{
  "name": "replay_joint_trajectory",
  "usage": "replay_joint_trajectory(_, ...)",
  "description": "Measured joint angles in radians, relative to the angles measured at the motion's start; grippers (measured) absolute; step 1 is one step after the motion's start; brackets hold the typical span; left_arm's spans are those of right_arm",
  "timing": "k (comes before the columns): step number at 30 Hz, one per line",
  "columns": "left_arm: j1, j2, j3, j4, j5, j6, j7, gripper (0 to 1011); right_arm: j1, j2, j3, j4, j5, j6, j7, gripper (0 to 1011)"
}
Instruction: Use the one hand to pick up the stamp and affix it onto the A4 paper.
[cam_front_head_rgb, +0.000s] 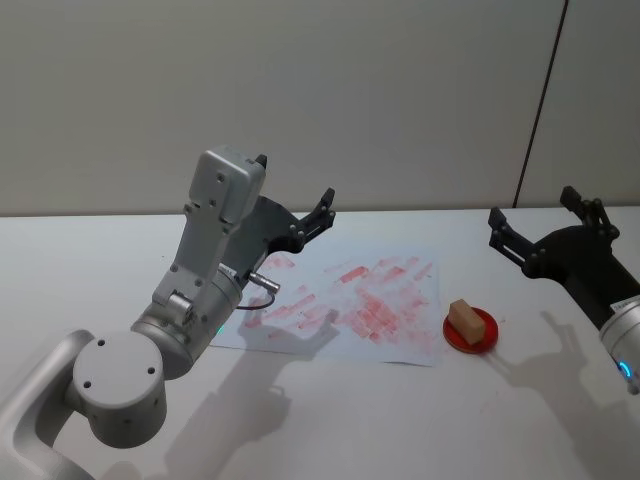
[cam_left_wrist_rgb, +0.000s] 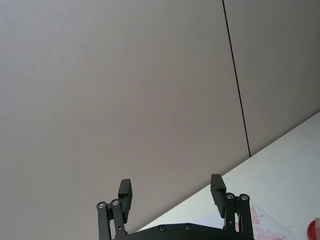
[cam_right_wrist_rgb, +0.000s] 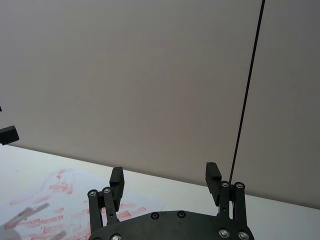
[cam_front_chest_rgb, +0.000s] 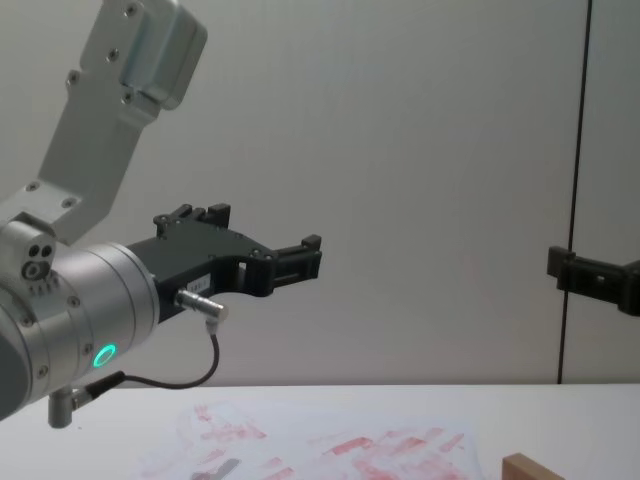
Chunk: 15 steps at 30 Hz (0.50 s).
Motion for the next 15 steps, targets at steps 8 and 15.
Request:
replay_joint_trajectory(8, 0.000, 0.000, 0.000, 0.000, 0.000, 0.000, 0.000, 1001, 0.000, 0.000, 0.000, 0.000, 0.000, 0.000, 0.000, 1001)
replay_joint_trajectory(15, 0.000, 0.000, 0.000, 0.000, 0.000, 0.000, 0.000, 1001, 0.000, 0.000, 0.000, 0.000, 0.000, 0.000, 0.000, 1001)
